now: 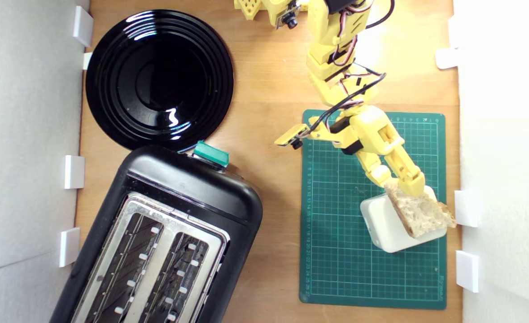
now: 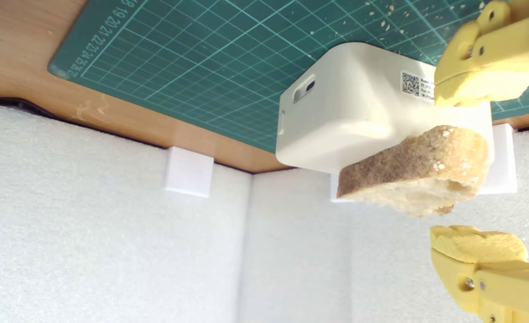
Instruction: Pick bread and place in toaster
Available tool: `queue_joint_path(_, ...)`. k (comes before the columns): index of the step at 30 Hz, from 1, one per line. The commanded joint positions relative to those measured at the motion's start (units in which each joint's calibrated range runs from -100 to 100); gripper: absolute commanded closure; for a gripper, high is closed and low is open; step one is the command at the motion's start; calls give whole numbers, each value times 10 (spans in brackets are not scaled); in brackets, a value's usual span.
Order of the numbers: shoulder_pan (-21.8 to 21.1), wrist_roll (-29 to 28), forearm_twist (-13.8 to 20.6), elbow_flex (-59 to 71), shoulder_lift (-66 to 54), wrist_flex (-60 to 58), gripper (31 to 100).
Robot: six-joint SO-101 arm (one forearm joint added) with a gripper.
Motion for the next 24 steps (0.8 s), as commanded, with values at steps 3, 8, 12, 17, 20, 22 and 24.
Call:
queue_joint_path(3,-14,2,-2,-42,-5,-18,430)
queue_joint_path(8,-15,2,-2,-46,-5,-18,430)
queue_joint_path(12,-15,3,-2,-63,14,-18,430)
queue_joint_path(17,-16,17,-2,-65,20,-19,431)
queue_joint_path(20,-16,17,-2,-65,20,-19,464)
queue_joint_path(22,-16,17,-2,-65,20,-19,503)
queue_joint_path(24,-16,17,-2,-64,20,-19,545)
